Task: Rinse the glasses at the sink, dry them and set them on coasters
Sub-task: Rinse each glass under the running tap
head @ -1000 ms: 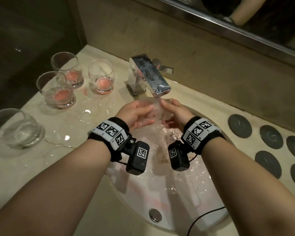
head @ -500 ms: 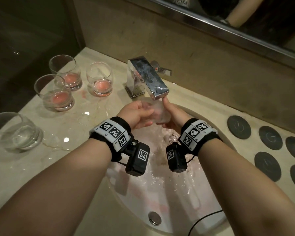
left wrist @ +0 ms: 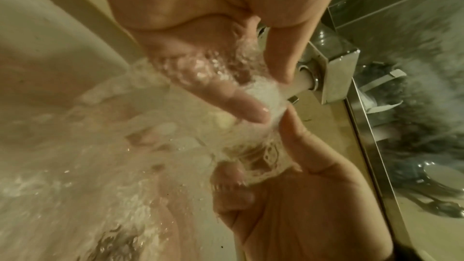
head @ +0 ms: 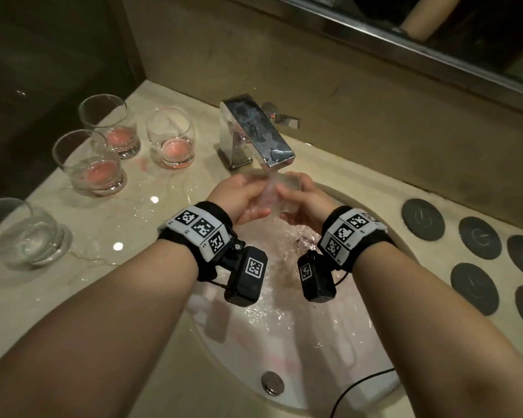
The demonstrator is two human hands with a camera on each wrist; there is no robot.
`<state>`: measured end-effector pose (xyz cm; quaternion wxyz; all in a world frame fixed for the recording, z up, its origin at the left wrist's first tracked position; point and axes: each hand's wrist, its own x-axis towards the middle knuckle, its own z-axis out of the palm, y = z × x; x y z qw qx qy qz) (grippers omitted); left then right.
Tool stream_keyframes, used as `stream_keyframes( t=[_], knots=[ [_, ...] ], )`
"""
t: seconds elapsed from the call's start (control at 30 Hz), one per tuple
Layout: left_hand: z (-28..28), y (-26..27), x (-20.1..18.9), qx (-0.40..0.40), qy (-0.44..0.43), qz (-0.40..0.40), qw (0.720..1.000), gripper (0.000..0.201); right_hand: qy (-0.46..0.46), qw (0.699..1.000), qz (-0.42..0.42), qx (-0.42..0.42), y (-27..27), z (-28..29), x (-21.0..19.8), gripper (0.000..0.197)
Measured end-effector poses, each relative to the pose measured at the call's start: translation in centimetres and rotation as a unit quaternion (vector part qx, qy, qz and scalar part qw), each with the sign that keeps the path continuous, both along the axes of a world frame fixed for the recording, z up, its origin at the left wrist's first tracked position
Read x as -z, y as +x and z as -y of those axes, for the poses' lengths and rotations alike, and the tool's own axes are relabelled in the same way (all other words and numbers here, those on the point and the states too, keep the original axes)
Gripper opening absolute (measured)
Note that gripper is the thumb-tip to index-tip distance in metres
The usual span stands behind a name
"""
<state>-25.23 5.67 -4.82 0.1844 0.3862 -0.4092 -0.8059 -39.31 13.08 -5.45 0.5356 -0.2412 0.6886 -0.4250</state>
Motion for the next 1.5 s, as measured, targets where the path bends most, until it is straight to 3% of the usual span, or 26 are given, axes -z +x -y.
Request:
stream_keyframes(
  t=[0.13,0.27,0.4,0.47,0.53,0.63,0.73,0.87,0.97,1.1,1.17,1.27,1.33,1.4,1.5],
  knots=[
    [-0.4,0.0,-0.3,0.009,-0.003,-0.021,1.000,0.012,0.029,0.998,-0.052,-0.022,-0.2,0.1,-0.1,0.068],
    [-0.6,-0.3,-0.1,-0.018,-0.009,-0.001,1.000,0.011,-0.040,0.998,0.043,-0.003,-0.4,-0.5,0.4,0.042],
    [-0.5,0.3,0.1,-0.014,0.051,-0.028,0.998,0.018,-0.025,0.998,-0.018,-0.047,-0.3,-0.6,0.2,0.035],
    [-0.5,0.6,0.1,0.018,0.058,-0.033,0.998,0.026,0.010,0.997,-0.038,-0.069,0.1,-0.3,-0.3,0.058],
    [-0.4,0.6,0.2,0.045,0.038,-0.019,0.998,0.025,0.011,0.997,-0.008,-0.073,0.3,0.0,-0.4,0.070],
    [-0.2,0.7,0.1,-0.001,0.047,-0.013,0.999,0.013,-0.027,0.997,0.020,-0.064,0.1,-0.3,0.0,0.050],
    [-0.1,1.1,0.2,-0.034,0.082,-0.034,0.995,0.017,-0.033,0.997,-0.040,-0.059,0.0,-0.3,0.5,0.066],
    [0.0,1.5,0.3,0.004,0.063,-0.024,0.998,0.043,0.008,0.988,-0.132,-0.078,0.7,0.5,0.5,0.071],
    [0.0,1.3,-0.2,-0.021,0.086,-0.025,0.996,0.027,-0.033,0.996,-0.059,-0.058,0.5,0.1,1.1,0.063],
    [0.1,1.2,-0.5,-0.035,0.150,-0.052,0.987,0.025,-0.047,0.990,-0.100,-0.093,0.1,-0.5,1.0,0.057],
    [0.2,1.5,-0.4,-0.010,0.139,-0.035,0.990,0.029,-0.022,0.991,-0.109,-0.072,0.3,-0.4,0.9,0.052],
    [0.4,1.8,-0.4,0.014,0.119,-0.038,0.992,0.025,0.022,0.996,-0.072,-0.052,1.0,0.0,0.6,0.068],
    [0.5,1.7,-0.5,0.021,0.098,-0.042,0.994,0.026,-0.022,0.998,-0.025,-0.051,1.1,0.1,0.8,0.067],
    [0.6,1.5,-0.6,0.002,0.093,-0.047,0.995,0.020,-0.059,0.997,-0.008,-0.043,0.7,-0.2,1.2,0.049],
    [0.6,1.4,-0.5,-0.030,0.122,-0.054,0.991,0.019,-0.060,0.997,-0.012,-0.039,0.1,-0.6,1.5,0.056]
  ],
)
